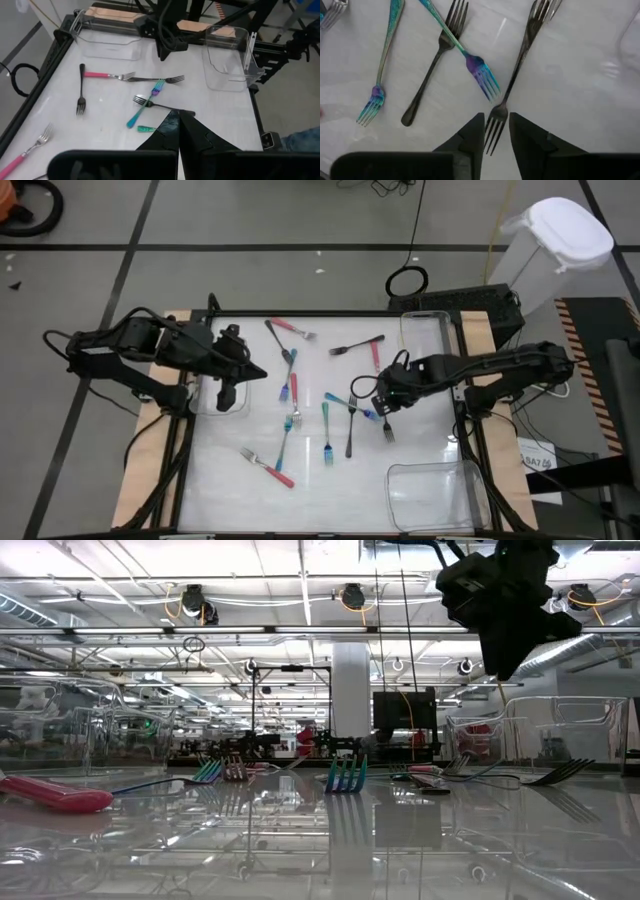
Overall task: Sort silverware by color (type)
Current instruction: Put the black fork into the top right transparent bin
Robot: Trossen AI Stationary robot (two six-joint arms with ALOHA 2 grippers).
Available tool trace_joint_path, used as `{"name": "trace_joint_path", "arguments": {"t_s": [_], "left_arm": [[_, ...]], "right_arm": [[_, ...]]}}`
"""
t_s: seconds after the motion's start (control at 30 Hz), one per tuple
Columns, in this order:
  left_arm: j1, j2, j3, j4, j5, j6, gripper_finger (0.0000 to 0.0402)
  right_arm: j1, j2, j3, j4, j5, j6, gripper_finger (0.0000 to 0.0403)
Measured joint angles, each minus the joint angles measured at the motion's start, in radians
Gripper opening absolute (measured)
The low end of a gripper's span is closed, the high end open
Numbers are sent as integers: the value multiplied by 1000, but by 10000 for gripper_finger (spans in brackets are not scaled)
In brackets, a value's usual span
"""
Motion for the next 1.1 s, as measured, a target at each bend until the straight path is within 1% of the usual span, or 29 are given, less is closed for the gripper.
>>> {"name": "trace_joint_path", "arguments": {"t_s": [0.17,0.33,0.47,0.53,0.67,0.8,0.9,1.0,1.1], "left_arm": [[0,21,0,-1,0,7,1],[1,49,0,-20,-5,25,1],[10,97,-1,-85,-71,30,1],[20,123,-1,-99,-74,48,1],[24,175,-1,-101,-74,64,1],[24,209,-1,-93,-65,0,1],[24,220,-1,-82,-39,-23,1],[24,225,-1,-65,-36,-23,1],[24,225,-1,-66,-35,-22,1]], "right_arm": [[32,0,-44,28,1,72,110],[51,0,-116,84,2,100,130],[51,0,-171,137,1,102,145],[51,0,-192,159,2,102,151],[51,0,-238,217,2,79,161],[51,0,-272,235,2,58,169],[51,0,-279,244,3,41,173],[51,2,-279,283,6,-17,174],[51,31,-279,329,5,-82,174]]}}
